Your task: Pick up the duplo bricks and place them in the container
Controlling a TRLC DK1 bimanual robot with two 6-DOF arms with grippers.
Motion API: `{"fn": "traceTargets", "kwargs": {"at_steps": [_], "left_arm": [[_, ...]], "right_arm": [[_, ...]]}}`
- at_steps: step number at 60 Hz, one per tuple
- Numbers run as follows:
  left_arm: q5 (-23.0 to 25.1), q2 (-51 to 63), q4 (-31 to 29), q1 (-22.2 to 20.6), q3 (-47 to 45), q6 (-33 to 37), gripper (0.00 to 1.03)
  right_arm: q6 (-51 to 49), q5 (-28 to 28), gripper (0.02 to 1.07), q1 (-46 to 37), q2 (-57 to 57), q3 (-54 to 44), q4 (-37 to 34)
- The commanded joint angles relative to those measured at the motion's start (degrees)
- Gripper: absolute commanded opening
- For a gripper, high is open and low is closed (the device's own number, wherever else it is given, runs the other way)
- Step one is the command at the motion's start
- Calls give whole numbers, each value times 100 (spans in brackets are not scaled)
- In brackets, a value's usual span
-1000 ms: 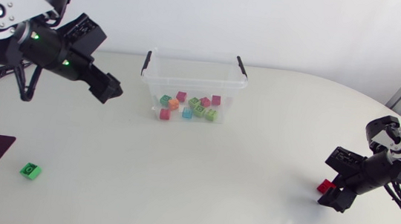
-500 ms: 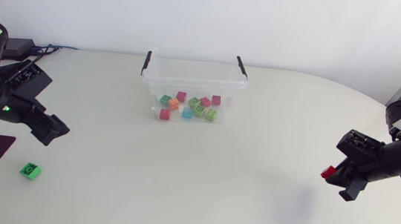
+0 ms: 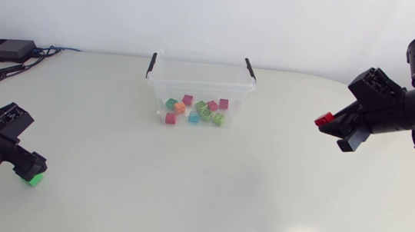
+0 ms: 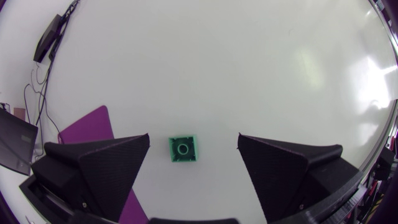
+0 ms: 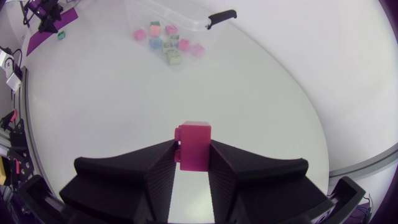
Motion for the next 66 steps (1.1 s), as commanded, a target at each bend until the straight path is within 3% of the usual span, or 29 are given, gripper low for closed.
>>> {"fn": "traceTargets", "kwargs": {"at_steps": [1,15,35,42,47,48,49,50,66], "left_arm": [[-70,328,97,205,-232,201,99],[-167,1277,844,812,-347,491,99],[-167,2103,1389,847,-329,491,93],[-167,2217,1406,838,-303,508,79],[-158,2164,1389,750,-250,482,47],[-158,2156,1380,750,-250,473,46],[-149,2094,1380,741,-224,464,32],[-149,2050,1380,732,-215,455,29],[149,1294,879,355,49,324,29]], "right_arm": [[419,-47,21,246,-53,214,58],[973,-12,21,650,202,460,480],[1553,129,20,1177,1388,1620,778],[1790,234,20,1388,1819,2095,884],[2010,305,20,1529,2250,2560,945],[2036,331,20,1555,2346,2666,945],[2054,340,20,1591,2416,2736,945],[2080,375,20,1617,2469,2789,954],[2432,630,21,2039,3445,3914,972]]}}
